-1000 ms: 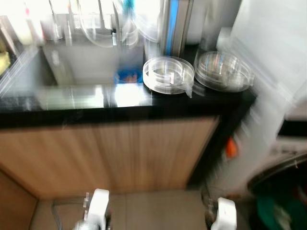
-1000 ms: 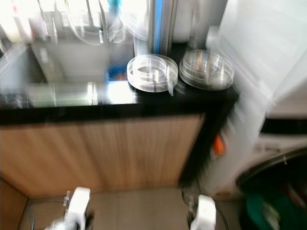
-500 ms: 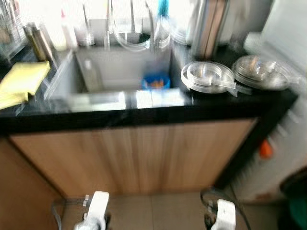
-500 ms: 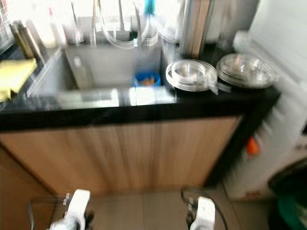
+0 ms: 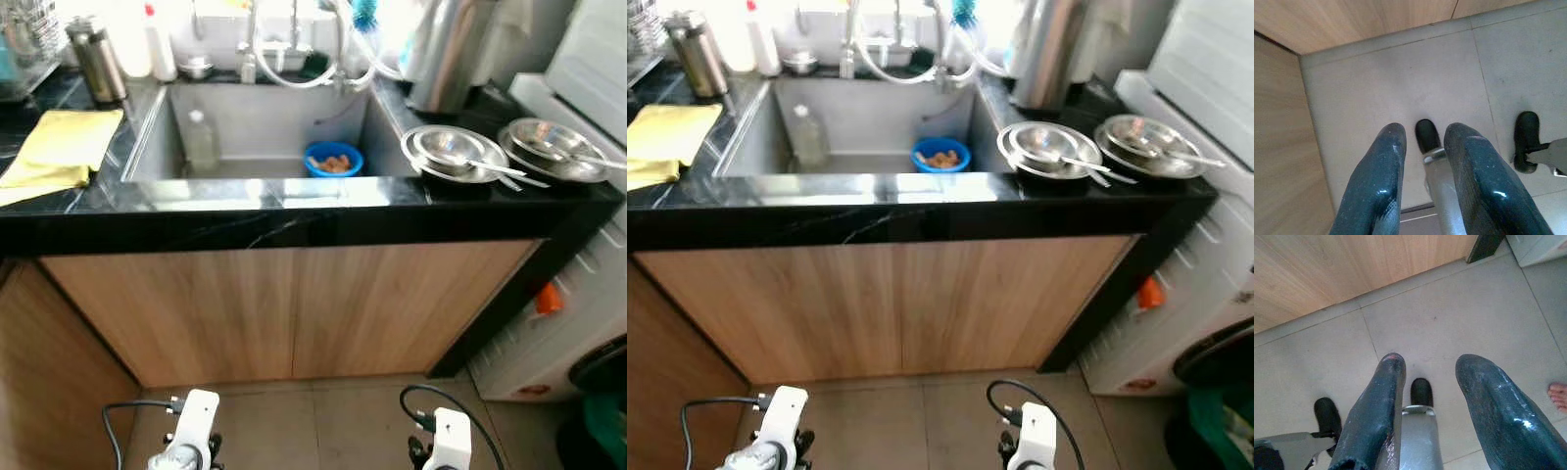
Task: Kitchen organization
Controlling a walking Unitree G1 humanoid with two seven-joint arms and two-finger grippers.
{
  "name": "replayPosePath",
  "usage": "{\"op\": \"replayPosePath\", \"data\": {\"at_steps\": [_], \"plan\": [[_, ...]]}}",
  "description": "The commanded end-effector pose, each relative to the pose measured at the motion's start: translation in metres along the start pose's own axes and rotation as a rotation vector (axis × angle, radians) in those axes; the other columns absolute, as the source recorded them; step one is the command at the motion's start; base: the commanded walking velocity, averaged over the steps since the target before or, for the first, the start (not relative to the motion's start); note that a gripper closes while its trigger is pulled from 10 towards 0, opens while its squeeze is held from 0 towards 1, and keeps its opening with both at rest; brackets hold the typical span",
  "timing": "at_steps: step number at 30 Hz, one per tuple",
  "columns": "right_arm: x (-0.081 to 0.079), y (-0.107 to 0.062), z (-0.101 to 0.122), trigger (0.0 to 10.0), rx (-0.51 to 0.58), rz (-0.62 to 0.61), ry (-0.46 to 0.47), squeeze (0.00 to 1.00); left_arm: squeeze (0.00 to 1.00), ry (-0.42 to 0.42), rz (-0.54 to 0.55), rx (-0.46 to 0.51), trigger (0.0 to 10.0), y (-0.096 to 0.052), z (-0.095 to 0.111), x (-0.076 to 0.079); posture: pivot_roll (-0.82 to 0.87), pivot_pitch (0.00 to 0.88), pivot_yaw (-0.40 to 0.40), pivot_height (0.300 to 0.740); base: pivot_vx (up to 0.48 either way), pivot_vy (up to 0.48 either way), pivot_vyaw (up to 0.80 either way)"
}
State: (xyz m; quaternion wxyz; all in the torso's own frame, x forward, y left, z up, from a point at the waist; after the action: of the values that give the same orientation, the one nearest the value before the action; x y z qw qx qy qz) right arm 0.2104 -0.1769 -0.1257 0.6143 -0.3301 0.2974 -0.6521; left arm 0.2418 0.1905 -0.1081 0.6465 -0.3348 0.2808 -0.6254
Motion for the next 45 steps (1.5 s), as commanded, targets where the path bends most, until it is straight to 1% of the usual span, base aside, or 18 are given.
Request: {"op": "replayPosePath", "data": {"at_steps": [1,2,4,9,11,14,17,34,35,43,45], "plan": [[0.0031,0.0004,0.0024,10.0,0.005,-0.011,0.012,0.00,0.00,0.031,-0.007,-0.015,10.0,-0.0003,-0.0041,0.0012,0.01,0.075,-0.061,0.740,0.000,0.000,0.00],[0.0030,0.0004,0.0025,10.0,0.005,-0.008,0.003,0.00,0.00,0.046,-0.010,-0.019,10.0,-0.0002,-0.0046,0.0019,0.01,0.075,-0.061,0.740,0.000,0.000,0.00],[0.0030,0.0004,0.0022,10.0,0.004,-0.008,0.003,0.00,0.00,0.047,-0.011,-0.020,10.0,-0.0003,-0.0051,0.0022,0.01,0.074,-0.060,0.740,0.000,0.000,0.00],[0.0033,0.0005,0.0035,10.0,0.008,-0.001,-0.042,0.00,0.00,0.066,-0.013,-0.030,10.0,-0.0004,-0.0066,0.0023,0.01,0.074,-0.061,0.740,0.337,0.000,0.00],[0.0033,0.0006,0.0047,10.0,0.016,0.002,-0.056,0.00,0.00,0.061,-0.011,-0.030,10.0,-0.0004,-0.0069,0.0022,0.01,0.072,-0.062,0.740,0.360,0.000,0.80],[0.0033,0.0004,0.0025,10.0,0.006,-0.005,-0.013,0.00,0.00,0.060,-0.011,-0.031,10.0,-0.0004,-0.0075,0.0024,0.01,0.071,-0.063,0.740,0.355,0.000,0.27],[0.0035,0.0004,0.0027,10.0,0.006,-0.003,-0.024,0.00,0.00,0.059,-0.012,-0.032,10.0,-0.0004,-0.0077,0.0026,0.01,0.071,-0.063,0.740,0.354,0.000,0.00],[0.0029,0.0004,0.0018,10.0,0.001,0.001,-0.021,0.00,0.00,0.063,-0.016,-0.034,10.0,-0.0006,-0.0092,0.0036,0.00,0.054,-0.063,0.740,0.341,0.000,0.00],[0.0028,0.0003,0.0015,10.0,0.000,0.002,-0.022,0.00,0.00,0.062,-0.015,-0.032,10.0,-0.0006,-0.0092,0.0036,0.01,0.043,-0.065,0.740,0.000,0.000,0.00],[0.0020,0.0001,0.0003,10.0,-0.002,0.011,-0.027,0.00,0.00,0.061,-0.016,-0.032,10.0,-0.0007,-0.0096,0.0037,0.00,0.049,-0.066,0.740,0.000,0.000,0.00],[0.0000,0.0002,0.0023,10.0,0.012,0.031,-0.048,0.00,0.00,0.056,-0.017,-0.033,10.0,-0.0008,-0.0100,0.0035,-0.01,0.048,-0.065,0.740,0.000,0.000,0.00]]}}
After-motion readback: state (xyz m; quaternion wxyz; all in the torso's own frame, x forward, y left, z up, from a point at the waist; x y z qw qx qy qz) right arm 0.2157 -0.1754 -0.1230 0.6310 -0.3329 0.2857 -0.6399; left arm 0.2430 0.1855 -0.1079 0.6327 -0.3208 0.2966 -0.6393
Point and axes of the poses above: a point about 5 cm out from each wrist's last joint towards the gripper, its own y axis pointing out of the wrist towards the gripper, its own z axis along the axis of the wrist's last joint, x = y × z, the point moved 5 cm from there along y, pointing out of the wrist towards the gripper, and after that the axes turned 14 degrees about -y, right-handed, at the moved point
